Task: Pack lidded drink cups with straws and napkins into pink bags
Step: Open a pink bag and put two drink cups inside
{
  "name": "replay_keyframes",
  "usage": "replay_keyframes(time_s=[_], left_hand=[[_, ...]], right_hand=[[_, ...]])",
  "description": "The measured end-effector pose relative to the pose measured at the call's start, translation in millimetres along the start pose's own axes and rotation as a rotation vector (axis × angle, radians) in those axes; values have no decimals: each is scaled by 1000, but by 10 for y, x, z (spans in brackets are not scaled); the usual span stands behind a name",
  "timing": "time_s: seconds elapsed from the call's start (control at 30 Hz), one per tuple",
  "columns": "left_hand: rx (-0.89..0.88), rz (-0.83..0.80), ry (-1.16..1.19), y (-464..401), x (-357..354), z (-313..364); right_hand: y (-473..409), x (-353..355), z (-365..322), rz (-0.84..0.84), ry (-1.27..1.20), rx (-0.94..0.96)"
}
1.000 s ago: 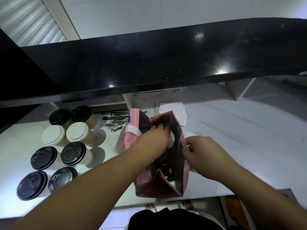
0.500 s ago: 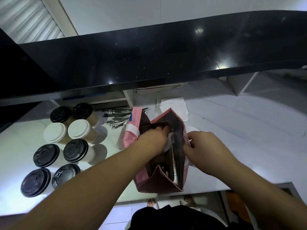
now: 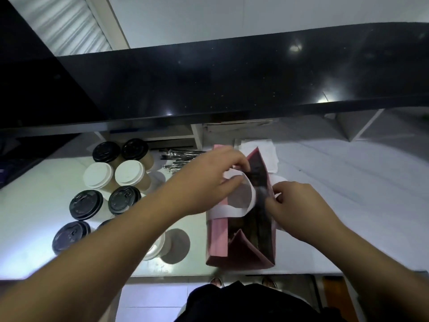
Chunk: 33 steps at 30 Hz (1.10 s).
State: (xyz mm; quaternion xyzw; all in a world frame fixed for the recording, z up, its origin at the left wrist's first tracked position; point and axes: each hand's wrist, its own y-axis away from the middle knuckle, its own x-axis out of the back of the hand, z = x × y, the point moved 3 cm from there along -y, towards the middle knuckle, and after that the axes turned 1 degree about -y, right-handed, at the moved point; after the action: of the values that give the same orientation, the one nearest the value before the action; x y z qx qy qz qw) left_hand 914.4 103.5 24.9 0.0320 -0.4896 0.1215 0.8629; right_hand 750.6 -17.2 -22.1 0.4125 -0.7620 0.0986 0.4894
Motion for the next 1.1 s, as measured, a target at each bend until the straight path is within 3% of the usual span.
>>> replay_keyframes(time_s=[0.07,0.13,0.27,0.37,0.73,0.83,0.93,1.1], left_hand=[[81,96,-38,308,188,-228],[193,94,-103,633,238,-517],[367,-272,-359,1240,-3,-1003],[438,-395,-491,1520,-192,-1207],[444,-463,-500,1626,-390,-1358],[446,-381,-436,1451,-106,-1174],[446,-137,-354,1214,407,-850],[233,216,-340,863,903,-44]], right_hand=[[-9,-13,-26,0,24,10],[-27,-19,-34,3,48,20],[-70,-53,-49,-2,70,26],[-103,-90,-62,-20,66,23],[-117,-125,-55,-37,67,-33],[-84,-103,-69,-34,62,-22],[-51,-91,-89,-24,55,2],[-4,-63,-81,-9,42,17]])
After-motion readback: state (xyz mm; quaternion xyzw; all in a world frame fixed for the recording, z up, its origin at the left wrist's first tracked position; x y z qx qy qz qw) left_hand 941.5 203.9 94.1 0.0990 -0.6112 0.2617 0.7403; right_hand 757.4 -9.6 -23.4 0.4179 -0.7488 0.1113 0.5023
